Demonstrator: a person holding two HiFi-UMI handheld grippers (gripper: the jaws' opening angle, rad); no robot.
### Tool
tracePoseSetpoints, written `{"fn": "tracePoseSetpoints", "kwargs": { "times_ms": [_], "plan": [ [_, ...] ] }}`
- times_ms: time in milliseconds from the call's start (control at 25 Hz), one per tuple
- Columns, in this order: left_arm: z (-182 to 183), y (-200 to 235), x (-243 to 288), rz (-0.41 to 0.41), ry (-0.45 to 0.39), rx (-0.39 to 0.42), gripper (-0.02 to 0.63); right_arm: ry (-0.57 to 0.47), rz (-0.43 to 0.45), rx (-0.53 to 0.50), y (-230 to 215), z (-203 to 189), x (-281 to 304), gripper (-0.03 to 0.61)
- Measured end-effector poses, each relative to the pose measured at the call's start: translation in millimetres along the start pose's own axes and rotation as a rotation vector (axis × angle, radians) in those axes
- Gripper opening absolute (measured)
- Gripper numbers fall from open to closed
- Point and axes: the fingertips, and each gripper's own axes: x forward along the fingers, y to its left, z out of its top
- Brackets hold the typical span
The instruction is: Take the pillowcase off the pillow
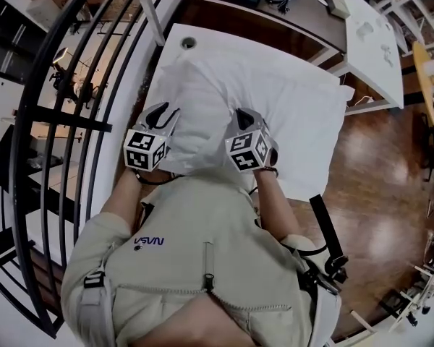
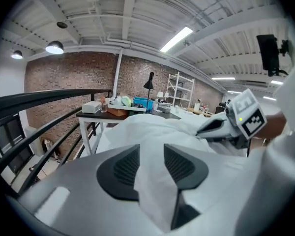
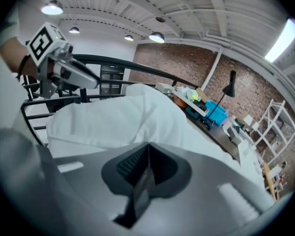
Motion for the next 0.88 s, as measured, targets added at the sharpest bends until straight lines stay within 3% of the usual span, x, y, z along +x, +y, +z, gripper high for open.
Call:
{"fn": "tracePoseSetpoints", "kwargs": {
  "times_ms": [80, 160, 280, 400, 560, 760, 880],
  "plan": [
    [14.8, 4.3, 23.0, -0.04, -0.007, -0.035, 0.205, 0.001, -0.006, -0.01, 5.6, -1.9, -1.3, 0.003],
    [24.4, 7.6, 48.0, -0.068, -0.004, -0.08, 0.219, 0.0, -0.013, -0.016, 9.3, -3.8, -3.0, 0.003],
    [17.1, 7.5, 83.8, -0.117, 0.078, -0.15, 0.239, -0.004, -0.016, -0.013, 10.6, -4.8, -4.8, 0.003],
    [1.3, -6.3, 100.3, -0.179, 0.176, -0.131, 0.151, 0.001, -0.005, -0.002, 9.9, -4.8, -5.5, 0.003],
    [1.0, -14.6, 98.5, -0.187, 0.194, -0.052, 0.052, -0.016, 0.055, 0.039, 7.3, 4.4, -11.5, 0.005],
    [5.2, -32.0, 83.2, -0.195, 0.165, -0.008, 0.032, -0.173, 0.224, 0.221, -1.8, 50.1, -40.8, 0.08],
    [0.8, -38.0, 74.6, -0.195, 0.148, -0.023, 0.032, -0.271, 0.251, 0.226, -13.9, 93.2, -46.3, 0.08]
  ]
}}
